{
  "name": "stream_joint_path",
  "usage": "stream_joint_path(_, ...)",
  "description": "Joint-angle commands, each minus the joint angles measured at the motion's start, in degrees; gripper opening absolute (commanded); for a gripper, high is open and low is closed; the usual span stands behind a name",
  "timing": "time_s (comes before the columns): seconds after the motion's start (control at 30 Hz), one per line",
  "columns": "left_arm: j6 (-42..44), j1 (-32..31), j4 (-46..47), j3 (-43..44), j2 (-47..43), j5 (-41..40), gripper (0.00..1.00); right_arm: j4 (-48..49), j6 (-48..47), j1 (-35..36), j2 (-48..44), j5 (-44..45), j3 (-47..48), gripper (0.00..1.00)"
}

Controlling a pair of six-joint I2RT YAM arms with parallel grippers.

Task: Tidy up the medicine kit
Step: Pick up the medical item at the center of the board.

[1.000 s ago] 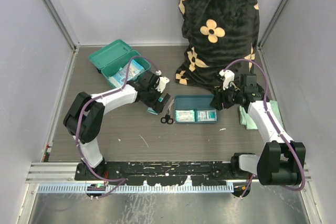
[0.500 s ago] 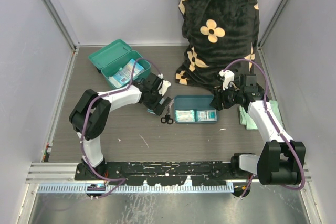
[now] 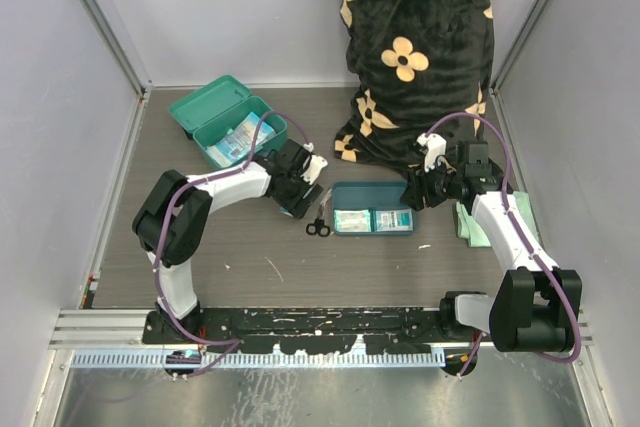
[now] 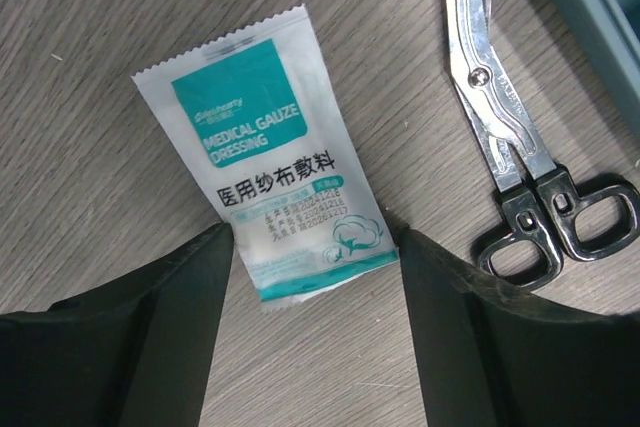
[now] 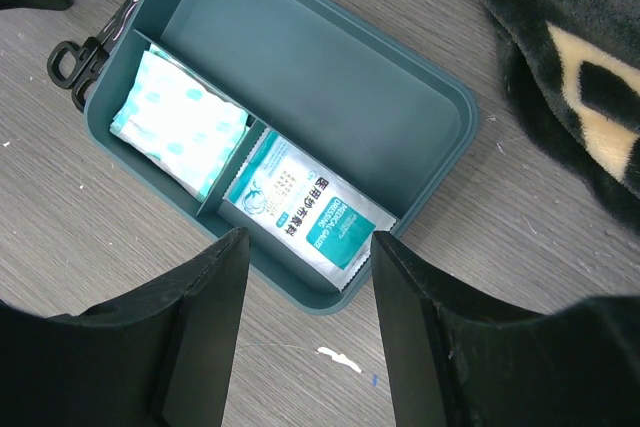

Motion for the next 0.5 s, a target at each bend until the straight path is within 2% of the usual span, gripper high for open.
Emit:
stream_joint_path(0.0,2.34,0.68,-2.32,0.87,-1.36,0.45,0.65,0.62,-0.67,-0.23,0.09,-0.40,0.53,0.57)
stream_joint_path(0.23,4.08,2.00,-1.33,1.14,-2.63,3.45,0.58,1.20,-0.68,-0.20,-0.50,-2.46,0.44,0.57)
stream_joint_path(0.47,8.31,1.98,2.30,-1.81,-6.60,6.68,0.54,3.73,1.84,0.21,-0.55,-9.19,1.09,0.57)
